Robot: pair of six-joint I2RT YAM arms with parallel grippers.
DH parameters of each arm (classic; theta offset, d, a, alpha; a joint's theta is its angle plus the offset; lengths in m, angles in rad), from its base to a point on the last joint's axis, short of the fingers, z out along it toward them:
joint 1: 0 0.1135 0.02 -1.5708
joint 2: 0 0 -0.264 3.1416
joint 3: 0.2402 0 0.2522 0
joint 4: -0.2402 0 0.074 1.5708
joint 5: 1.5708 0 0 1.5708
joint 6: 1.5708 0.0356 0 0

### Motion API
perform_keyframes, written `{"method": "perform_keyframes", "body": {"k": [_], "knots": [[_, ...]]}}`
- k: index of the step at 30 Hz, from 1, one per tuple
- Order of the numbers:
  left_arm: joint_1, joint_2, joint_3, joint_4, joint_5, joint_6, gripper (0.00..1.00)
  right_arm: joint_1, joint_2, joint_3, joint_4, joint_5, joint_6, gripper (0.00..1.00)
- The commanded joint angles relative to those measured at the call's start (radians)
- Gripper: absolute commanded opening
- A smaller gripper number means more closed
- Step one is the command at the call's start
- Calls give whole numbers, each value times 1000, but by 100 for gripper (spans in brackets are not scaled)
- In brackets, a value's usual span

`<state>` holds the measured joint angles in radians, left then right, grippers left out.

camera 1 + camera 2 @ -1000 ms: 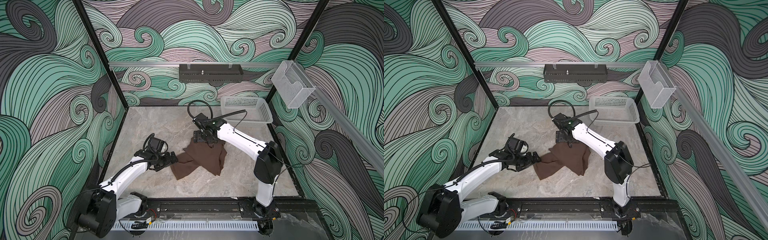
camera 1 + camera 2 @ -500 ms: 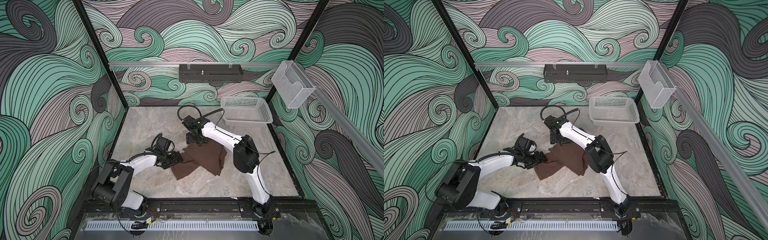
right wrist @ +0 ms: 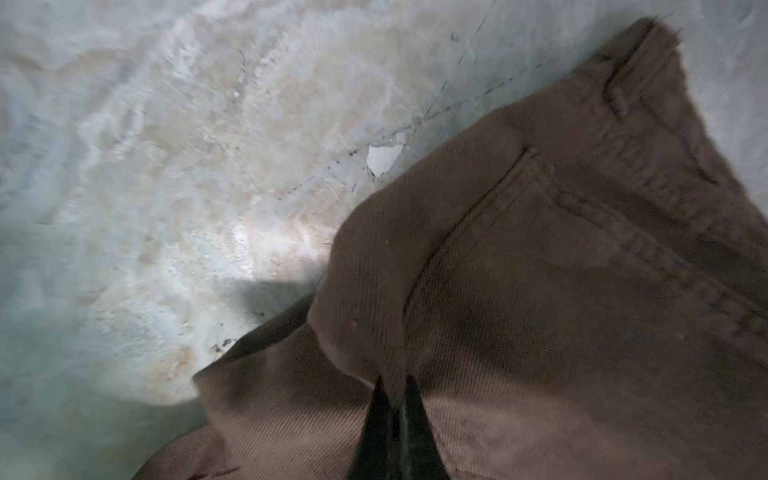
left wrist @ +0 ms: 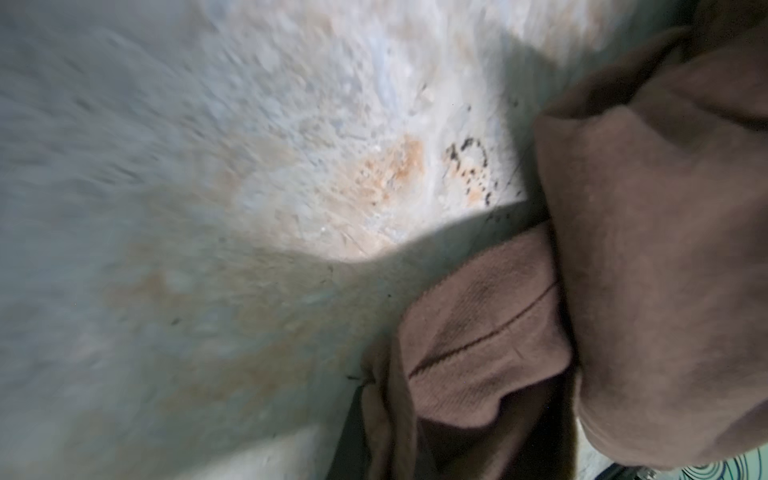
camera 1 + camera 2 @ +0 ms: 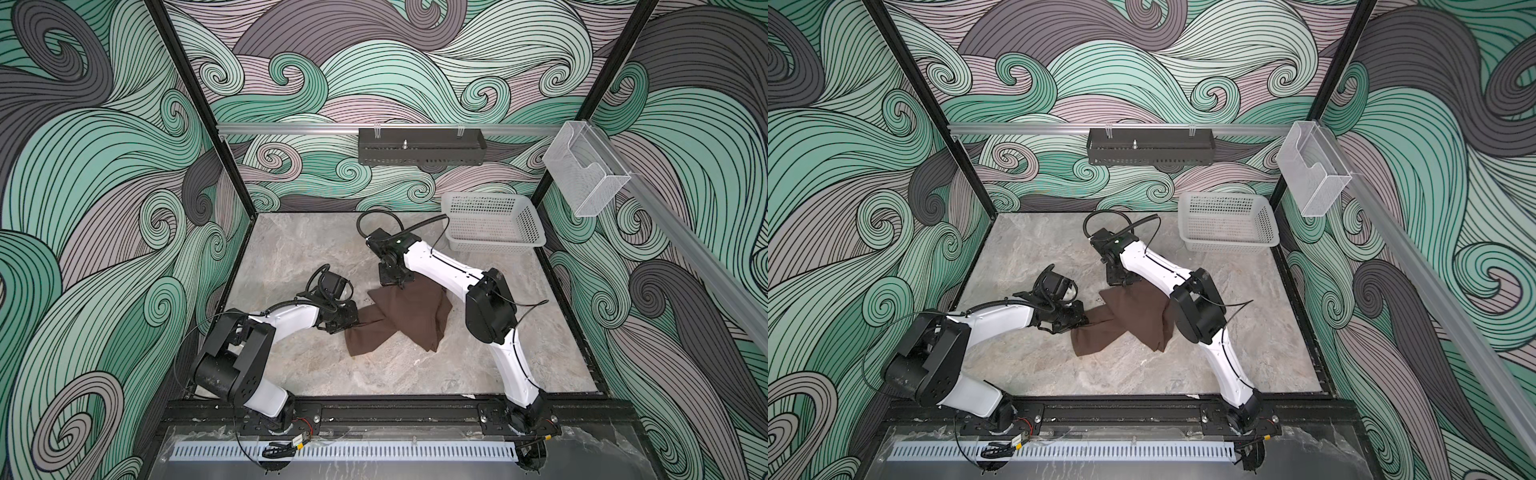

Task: Fold and stack the trousers
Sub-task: 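Pull the grippers apart to stretch the trousers lengthwise across the table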

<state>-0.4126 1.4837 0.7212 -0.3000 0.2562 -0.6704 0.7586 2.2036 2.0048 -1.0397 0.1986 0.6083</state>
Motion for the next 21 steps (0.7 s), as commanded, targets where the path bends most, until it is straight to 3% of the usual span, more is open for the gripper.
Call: {"method": "perform_keyframes", "body": {"k": [1,5,10,15,20,21], "knots": [[25,-117,109,-180,-149,79,0,-30,-165,22,-18,3,-31,0],[108,-214,248,-328,-254,180,0,-67,-316,14,3,-32,-59,0],[291,-307,371,-385,-273,285,0,-132,-550,-129,101,-64,-84,0],[400,-317,448,-447,-315,375,0,-200,-837,-547,321,-50,-76,0],[444,-308,396,-466,-314,367,0,-307,-1004,-907,424,-54,-16,0],[451,-311,380,-467,-306,363,4,-330,-1032,-975,440,-51,0,0]]}}
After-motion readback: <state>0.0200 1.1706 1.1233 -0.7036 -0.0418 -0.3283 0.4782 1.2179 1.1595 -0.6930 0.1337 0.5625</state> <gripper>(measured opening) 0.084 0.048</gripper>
